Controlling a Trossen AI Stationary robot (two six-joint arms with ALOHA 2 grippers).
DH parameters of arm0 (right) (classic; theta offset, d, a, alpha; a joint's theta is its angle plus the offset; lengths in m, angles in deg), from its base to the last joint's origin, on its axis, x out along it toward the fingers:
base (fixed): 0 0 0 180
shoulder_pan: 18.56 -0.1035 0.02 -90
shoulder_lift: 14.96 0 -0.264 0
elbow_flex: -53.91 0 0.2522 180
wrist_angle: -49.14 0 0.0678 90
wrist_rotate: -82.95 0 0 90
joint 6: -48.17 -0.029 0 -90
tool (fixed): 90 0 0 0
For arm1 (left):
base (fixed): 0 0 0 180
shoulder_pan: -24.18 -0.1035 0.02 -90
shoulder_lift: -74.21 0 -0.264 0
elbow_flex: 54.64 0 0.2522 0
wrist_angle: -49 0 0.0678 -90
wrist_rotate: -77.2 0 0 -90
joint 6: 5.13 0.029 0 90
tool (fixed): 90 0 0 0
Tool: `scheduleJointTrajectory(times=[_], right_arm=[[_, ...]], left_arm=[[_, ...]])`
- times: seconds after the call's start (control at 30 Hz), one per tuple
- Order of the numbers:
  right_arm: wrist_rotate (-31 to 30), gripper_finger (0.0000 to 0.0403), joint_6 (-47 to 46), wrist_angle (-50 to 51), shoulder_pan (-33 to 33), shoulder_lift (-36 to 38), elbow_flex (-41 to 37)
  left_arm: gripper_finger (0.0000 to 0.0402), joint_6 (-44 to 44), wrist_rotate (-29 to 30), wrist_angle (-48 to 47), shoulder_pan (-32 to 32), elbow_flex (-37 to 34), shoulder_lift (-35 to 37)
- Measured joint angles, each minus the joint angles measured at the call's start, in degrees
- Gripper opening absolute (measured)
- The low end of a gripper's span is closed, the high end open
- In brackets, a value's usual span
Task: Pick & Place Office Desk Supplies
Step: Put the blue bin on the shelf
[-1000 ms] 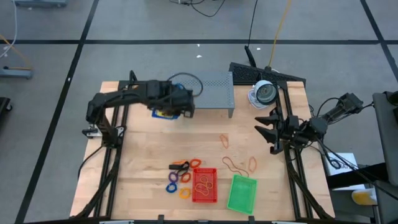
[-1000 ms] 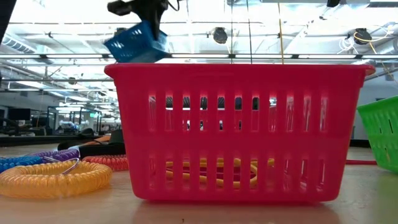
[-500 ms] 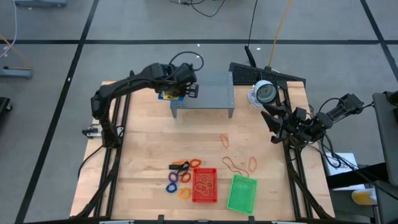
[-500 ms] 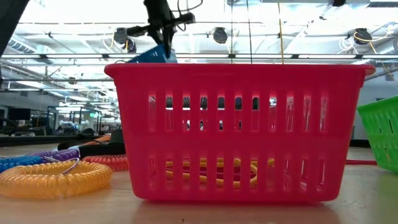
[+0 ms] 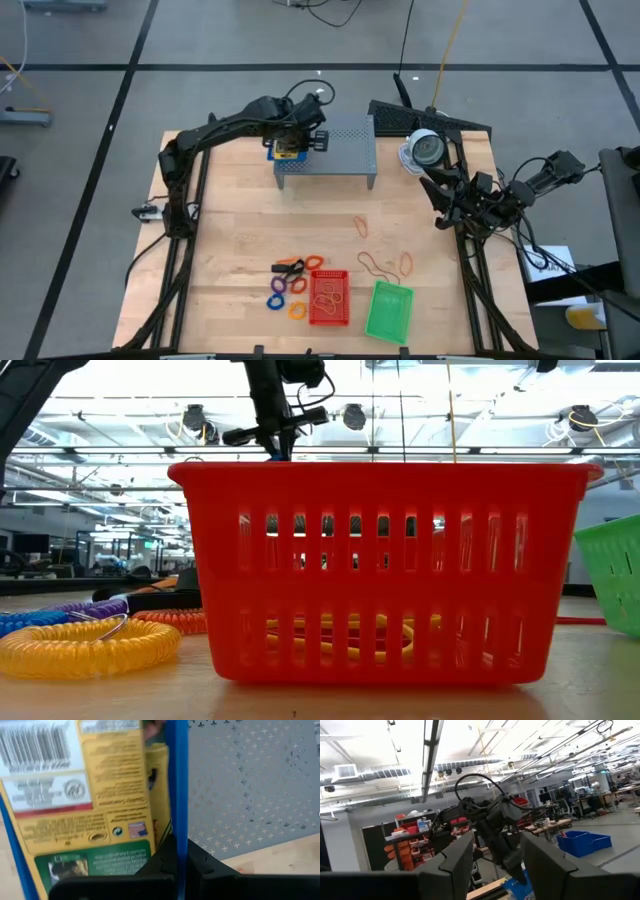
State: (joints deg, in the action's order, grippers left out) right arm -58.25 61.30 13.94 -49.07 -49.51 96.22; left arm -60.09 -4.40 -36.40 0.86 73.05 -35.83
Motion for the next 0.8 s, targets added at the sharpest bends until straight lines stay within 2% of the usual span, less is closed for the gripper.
scheduleJointTrajectory(times=[0.47, 0.8], right_arm=[[0.19, 0.0155, 0.02, 0.34, 0.91, 1.39, 0.00], [0.21, 0.0155, 0.02, 0.36, 0.91, 1.39, 0.00]], left_arm=[[0.0001, -1.79, 0.68, -0.04, -0.30, 0.00, -0.42], [0.0021, -1.89, 0.59, 1.73, -0.23, 0.00, -0.39]])
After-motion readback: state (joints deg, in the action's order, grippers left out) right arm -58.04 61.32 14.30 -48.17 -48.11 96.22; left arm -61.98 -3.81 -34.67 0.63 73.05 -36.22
